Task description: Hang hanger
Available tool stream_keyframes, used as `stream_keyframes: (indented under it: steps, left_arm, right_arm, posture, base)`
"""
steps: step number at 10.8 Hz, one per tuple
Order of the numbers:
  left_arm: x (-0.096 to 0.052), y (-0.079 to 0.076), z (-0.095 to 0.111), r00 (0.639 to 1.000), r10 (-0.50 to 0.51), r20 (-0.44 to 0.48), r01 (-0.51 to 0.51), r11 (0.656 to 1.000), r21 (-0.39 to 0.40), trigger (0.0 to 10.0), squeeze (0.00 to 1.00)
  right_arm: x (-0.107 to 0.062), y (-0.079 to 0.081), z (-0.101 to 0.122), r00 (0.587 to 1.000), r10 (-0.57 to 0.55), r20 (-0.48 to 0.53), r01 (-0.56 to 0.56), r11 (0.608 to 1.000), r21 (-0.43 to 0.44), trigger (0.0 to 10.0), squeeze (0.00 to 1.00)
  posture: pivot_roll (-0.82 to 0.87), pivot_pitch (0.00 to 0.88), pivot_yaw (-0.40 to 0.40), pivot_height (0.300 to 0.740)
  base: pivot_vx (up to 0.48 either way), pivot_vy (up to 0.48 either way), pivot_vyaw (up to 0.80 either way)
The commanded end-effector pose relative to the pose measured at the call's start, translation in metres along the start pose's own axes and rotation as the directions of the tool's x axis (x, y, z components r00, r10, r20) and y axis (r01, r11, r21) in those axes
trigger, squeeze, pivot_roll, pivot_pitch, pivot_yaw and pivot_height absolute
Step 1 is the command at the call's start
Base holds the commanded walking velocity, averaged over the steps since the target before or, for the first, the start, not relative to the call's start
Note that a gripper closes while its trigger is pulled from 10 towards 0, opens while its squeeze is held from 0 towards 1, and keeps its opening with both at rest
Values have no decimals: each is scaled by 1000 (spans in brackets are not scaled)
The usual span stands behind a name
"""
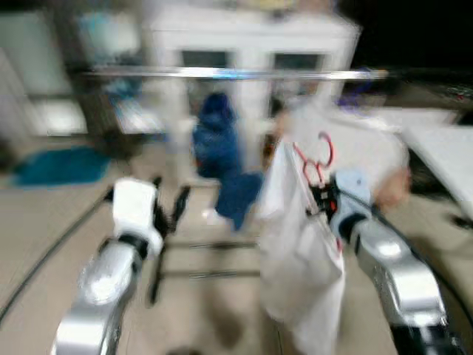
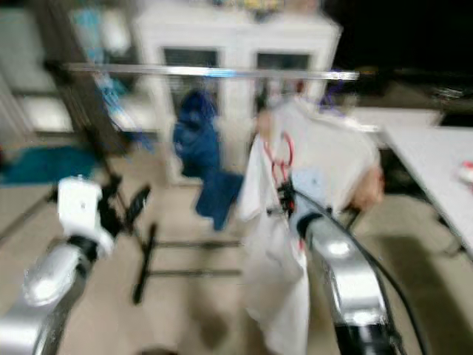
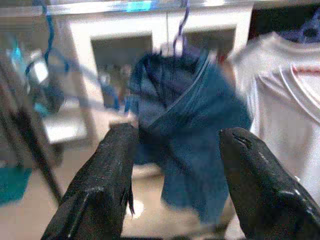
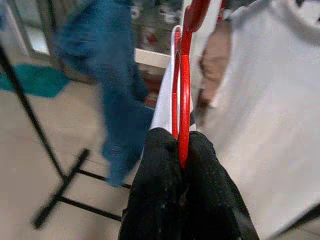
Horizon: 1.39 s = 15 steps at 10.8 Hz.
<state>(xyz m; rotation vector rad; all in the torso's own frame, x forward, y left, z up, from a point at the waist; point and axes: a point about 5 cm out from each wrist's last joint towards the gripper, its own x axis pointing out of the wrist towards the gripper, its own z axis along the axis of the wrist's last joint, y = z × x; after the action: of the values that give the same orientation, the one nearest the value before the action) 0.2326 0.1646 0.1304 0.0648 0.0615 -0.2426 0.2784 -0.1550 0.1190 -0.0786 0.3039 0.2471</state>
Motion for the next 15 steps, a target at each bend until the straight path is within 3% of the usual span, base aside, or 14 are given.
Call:
stream_keyframes:
  steps: [1,4,8,10,14,15]
  left_arm:
    - [5,0,5,1000,-6,15,5,1000,15,10000,0]
    - [6,-2,4,1000,-11,12,11,1000,16,10000,0]
    - [5,-3,3,1000,-29,4,29,1000,10,10000,0]
    - [5,-4,3,999,-37,3,37,999,0,10000,0]
    - [4,-6,2,999,-46,1,46,999,-6,10000,0]
    - [4,-6,3,999,-49,1,49,999,-7,10000,0]
  right_arm:
    - [-4,1,6,1000,-7,28,7,1000,21,10000,0]
    - [-6,-4,16,994,-45,96,45,999,4,10000,0]
    - [-5,-7,15,995,-74,68,75,997,-4,10000,0]
    - [-4,-5,17,996,-50,68,47,998,42,10000,0]
    - [-6,1,19,996,18,86,-21,999,34,10000,0]
    - [-7,2,20,995,37,88,-35,999,-24,10000,0]
  posture:
    - [-97,7,15,740]
    - [-94,6,14,740]
    - [-94,6,9,740]
    - [-94,5,6,740]
    - [-96,4,4,740]
    - [-96,4,4,740]
  base:
    - [0,0,0]
    - [262,0,0]
    - [326,0,0]
    - [334,0,0]
    - [337,0,0]
    - [337,0,0]
